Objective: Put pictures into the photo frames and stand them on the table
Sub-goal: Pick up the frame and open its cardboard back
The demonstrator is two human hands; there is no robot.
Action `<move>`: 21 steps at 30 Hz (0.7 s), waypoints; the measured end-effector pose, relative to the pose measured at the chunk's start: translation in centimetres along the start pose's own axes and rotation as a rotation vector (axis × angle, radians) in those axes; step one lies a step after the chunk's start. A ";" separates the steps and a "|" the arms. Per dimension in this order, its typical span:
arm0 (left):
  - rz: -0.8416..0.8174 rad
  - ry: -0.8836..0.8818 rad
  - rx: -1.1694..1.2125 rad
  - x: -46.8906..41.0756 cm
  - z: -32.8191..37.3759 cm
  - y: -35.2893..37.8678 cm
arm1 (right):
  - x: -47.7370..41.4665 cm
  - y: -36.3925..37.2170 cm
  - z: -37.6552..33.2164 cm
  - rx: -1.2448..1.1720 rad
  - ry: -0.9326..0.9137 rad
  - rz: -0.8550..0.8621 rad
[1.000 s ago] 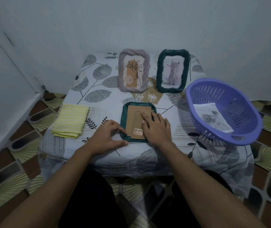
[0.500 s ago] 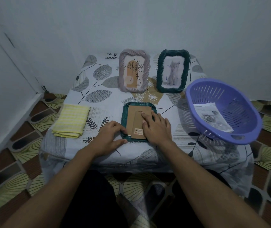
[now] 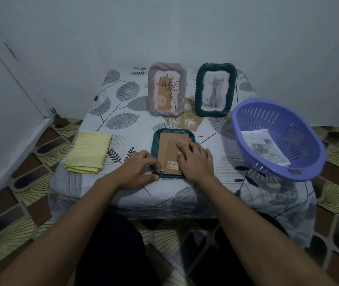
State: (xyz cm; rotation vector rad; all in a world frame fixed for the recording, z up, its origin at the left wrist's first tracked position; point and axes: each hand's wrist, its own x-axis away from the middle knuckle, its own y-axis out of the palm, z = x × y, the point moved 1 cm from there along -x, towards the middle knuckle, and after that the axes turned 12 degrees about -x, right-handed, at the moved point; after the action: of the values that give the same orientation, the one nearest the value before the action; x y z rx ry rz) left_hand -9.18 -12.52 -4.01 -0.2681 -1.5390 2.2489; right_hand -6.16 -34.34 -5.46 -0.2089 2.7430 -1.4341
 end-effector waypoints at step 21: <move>0.227 -0.421 -0.317 -3.4 1.2 3.1 | -0.2 -0.6 0.2 -0.043 0.004 -0.074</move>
State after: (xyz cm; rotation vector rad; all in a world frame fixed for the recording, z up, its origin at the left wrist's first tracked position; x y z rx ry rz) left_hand -7.22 -15.95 -6.67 -0.0579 -2.1898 2.3270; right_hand -5.89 -34.78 -5.10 -0.3123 2.8001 -1.3939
